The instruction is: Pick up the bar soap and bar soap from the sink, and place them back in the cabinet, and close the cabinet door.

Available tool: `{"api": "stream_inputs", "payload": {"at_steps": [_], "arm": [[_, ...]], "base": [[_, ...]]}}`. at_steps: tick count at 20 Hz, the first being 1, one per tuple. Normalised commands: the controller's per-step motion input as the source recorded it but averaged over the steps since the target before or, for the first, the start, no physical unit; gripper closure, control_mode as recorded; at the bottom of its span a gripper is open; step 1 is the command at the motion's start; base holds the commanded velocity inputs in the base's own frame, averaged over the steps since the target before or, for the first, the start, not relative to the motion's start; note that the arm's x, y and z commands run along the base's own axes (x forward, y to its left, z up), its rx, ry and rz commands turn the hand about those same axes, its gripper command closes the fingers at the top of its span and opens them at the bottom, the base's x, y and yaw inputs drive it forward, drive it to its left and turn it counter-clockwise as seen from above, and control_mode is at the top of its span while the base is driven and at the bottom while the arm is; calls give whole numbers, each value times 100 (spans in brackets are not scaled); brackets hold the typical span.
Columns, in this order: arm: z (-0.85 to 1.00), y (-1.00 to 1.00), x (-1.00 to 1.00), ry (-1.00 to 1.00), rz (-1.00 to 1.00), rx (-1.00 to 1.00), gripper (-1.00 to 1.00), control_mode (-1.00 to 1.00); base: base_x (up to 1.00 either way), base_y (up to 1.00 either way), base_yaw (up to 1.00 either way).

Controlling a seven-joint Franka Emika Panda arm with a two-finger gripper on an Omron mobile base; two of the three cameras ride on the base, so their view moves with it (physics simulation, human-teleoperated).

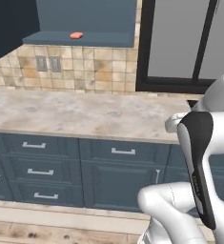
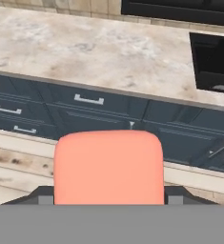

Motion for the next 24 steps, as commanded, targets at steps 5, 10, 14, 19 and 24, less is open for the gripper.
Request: {"api": "stream_inputs", "payload": {"at_steps": [5, 10, 14, 19, 24], "arm": [[0, 0, 0, 0, 0, 0, 100, 100], [0, 0, 0, 0, 0, 0, 100, 100], [0, 0, 0, 0, 0, 0, 100, 100], [0, 0, 0, 0, 0, 0, 100, 100], [0, 0, 0, 0, 0, 0, 100, 100]], "base": [[29, 23, 13], [28, 13, 21], [31, 10, 21], [32, 6, 14], [35, 20, 10]]}}
